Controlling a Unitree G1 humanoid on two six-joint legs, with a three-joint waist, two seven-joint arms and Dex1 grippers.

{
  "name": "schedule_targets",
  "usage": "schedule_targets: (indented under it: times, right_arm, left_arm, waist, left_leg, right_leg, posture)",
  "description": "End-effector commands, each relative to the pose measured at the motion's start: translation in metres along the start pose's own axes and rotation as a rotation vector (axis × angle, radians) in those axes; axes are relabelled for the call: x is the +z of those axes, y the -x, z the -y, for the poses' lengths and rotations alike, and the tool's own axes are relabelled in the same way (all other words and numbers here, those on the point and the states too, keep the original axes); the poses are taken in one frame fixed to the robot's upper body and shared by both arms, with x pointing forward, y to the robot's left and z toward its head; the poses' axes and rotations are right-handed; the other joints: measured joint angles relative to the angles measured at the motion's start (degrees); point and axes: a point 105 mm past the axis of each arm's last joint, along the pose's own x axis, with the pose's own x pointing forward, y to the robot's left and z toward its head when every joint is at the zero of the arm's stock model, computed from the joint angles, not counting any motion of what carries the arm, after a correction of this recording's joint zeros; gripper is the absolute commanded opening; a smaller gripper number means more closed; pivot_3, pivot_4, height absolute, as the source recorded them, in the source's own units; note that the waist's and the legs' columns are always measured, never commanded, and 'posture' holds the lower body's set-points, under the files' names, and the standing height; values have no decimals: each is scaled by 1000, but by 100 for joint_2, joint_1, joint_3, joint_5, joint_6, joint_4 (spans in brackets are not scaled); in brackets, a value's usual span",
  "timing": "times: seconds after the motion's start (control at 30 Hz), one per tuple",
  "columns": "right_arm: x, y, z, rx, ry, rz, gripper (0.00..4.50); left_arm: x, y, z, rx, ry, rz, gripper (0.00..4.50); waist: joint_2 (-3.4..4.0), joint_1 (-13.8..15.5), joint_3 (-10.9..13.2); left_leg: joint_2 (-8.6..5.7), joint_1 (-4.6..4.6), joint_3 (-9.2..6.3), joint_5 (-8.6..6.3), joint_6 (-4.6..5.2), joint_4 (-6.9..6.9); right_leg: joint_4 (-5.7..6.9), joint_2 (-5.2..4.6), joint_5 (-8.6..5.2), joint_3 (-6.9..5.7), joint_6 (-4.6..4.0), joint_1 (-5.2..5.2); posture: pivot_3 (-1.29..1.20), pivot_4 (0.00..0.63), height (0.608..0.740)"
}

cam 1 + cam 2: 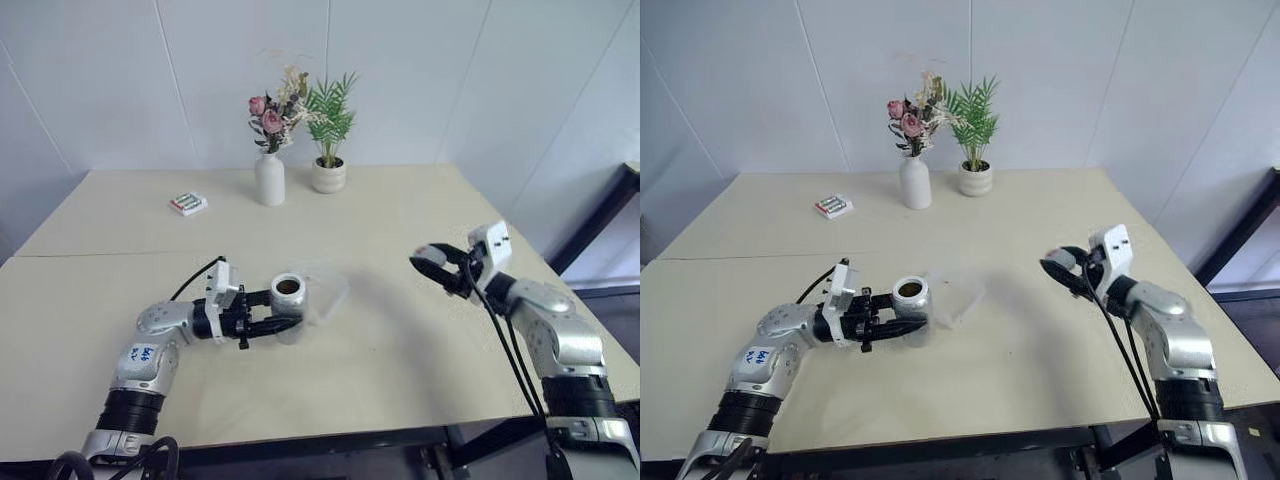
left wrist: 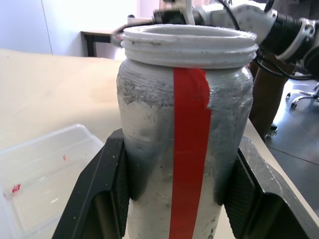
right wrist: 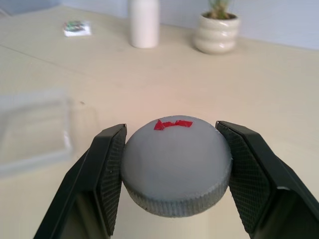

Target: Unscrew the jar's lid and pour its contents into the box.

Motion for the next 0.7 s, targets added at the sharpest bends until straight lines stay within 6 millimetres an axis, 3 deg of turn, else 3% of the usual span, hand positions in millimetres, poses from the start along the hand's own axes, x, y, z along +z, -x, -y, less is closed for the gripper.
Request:
schedule_targets:
  times: [0.03, 0.27, 0.53, 0.7]
  right_arm:
    - [-3, 9, 13, -59, -111, 43, 2552]
    - [-47, 1, 26, -122, -89, -62, 2552]
    - [-67, 7, 43, -200, -94, -89, 2552]
    - [-68, 7, 42, -182, -127, -75, 4189]
  left_arm:
    - [17, 3, -3, 18, -56, 36, 2034]
    - [27, 3, -12, 41, -75, 57, 2034]
    - [36, 7, -16, 73, -86, 71, 2034]
    - [38, 10, -19, 99, -87, 76, 2034]
  waist:
    - [0, -1, 0]
    - [0, 6, 0]
    - [1, -1, 1]
    - [1, 1, 1]
  left_leg:
    - [0, 1, 1, 2, 4, 0]
    - [-6, 2, 2, 11, 11, 3]
    - [-6, 1, 9, 12, 10, -1]
    - [-7, 2, 10, 13, 8, 2]
  right_leg:
    - [2, 0, 1, 2, 1, 0]
    - [2, 3, 12, 13, 9, 2]
    - [-4, 2, 15, 23, 14, 1]
    - [-3, 2, 17, 25, 17, 2]
  posture:
    - [0, 150, 740]
    - [0, 150, 740]
    - [0, 150, 740]
    - [0, 150, 740]
